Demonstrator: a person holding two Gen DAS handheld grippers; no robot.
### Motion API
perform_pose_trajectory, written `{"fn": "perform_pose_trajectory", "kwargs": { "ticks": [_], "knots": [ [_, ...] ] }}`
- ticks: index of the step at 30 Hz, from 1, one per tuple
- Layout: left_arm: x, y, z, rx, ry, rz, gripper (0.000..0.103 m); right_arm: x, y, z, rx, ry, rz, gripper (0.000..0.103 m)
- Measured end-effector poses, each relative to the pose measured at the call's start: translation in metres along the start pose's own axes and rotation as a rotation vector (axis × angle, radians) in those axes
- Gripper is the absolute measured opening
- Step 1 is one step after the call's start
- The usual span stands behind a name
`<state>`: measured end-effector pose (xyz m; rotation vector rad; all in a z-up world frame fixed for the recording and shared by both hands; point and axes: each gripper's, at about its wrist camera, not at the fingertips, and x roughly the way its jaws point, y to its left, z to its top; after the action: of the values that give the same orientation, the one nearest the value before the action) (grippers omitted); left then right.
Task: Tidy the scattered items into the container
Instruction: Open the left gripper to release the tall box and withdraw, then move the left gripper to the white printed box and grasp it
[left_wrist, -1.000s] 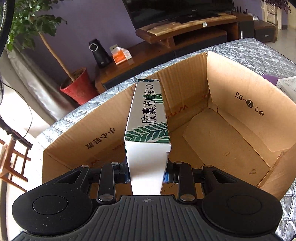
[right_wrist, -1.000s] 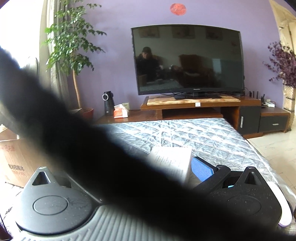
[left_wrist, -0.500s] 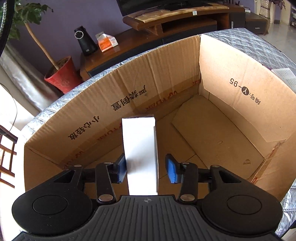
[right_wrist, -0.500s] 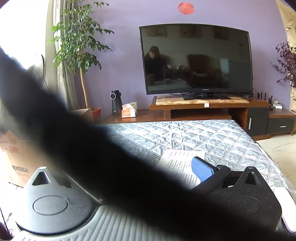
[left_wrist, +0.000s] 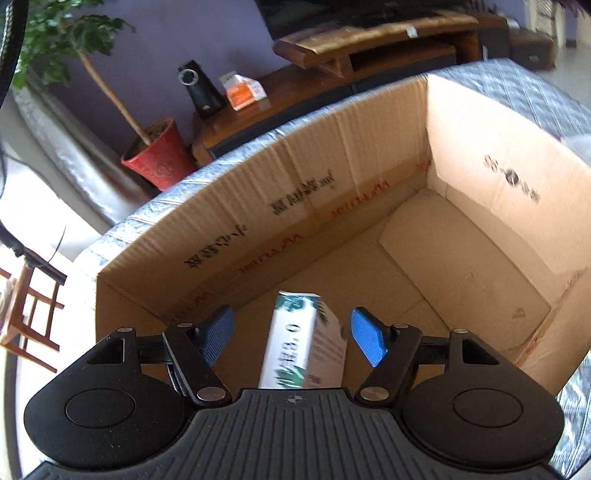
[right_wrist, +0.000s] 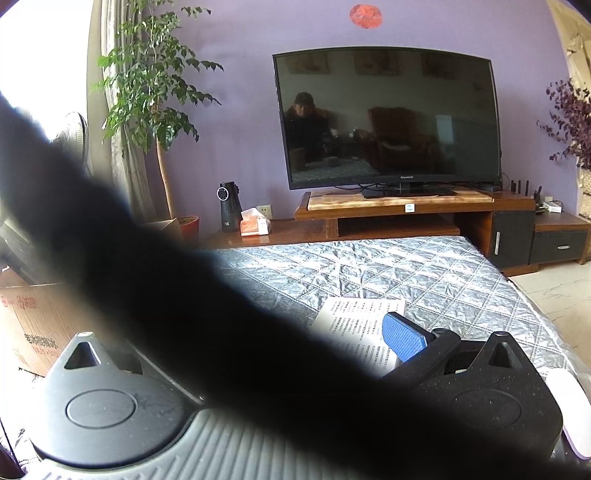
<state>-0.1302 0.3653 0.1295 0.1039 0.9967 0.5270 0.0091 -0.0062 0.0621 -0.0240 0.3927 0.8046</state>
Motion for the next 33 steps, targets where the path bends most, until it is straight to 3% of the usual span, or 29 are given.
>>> {"fn": "perform_pose_trajectory", "kwargs": {
  "ticks": [7,13,16,21,27,29,33],
  "knots": [
    [-0.055,-0.014,0.016,-0.148,-0.208,-0.047,0.076,-0.008,-0.016,0.005,0.035,-0.041,-0.061,0.102],
    [-0.106,-0.082,0.030,-0.137,-0.395,-0.168,0.083,-0.020,-0.060,0.001,0.241,-0.068,-0.121,0.102],
    [-0.115,-0.129,0.024,-0.116,-0.446,-0.243,0.084,-0.026,-0.077,-0.001,0.305,-0.078,-0.163,0.102],
    [-0.101,-0.213,0.001,-0.049,-0.430,-0.389,0.084,-0.040,-0.107,-0.005,0.422,-0.120,-0.201,0.102],
    [-0.059,-0.280,-0.022,-0.047,-0.342,-0.475,0.084,-0.056,-0.134,-0.011,0.477,-0.147,-0.301,0.102],
    [-0.042,-0.291,-0.029,-0.061,-0.314,-0.494,0.084,-0.060,-0.143,-0.013,0.487,-0.150,-0.337,0.102],
    [-0.020,-0.306,-0.038,-0.031,-0.293,-0.455,0.084,-0.061,-0.155,-0.016,0.520,-0.154,-0.387,0.102]
  ]
}}
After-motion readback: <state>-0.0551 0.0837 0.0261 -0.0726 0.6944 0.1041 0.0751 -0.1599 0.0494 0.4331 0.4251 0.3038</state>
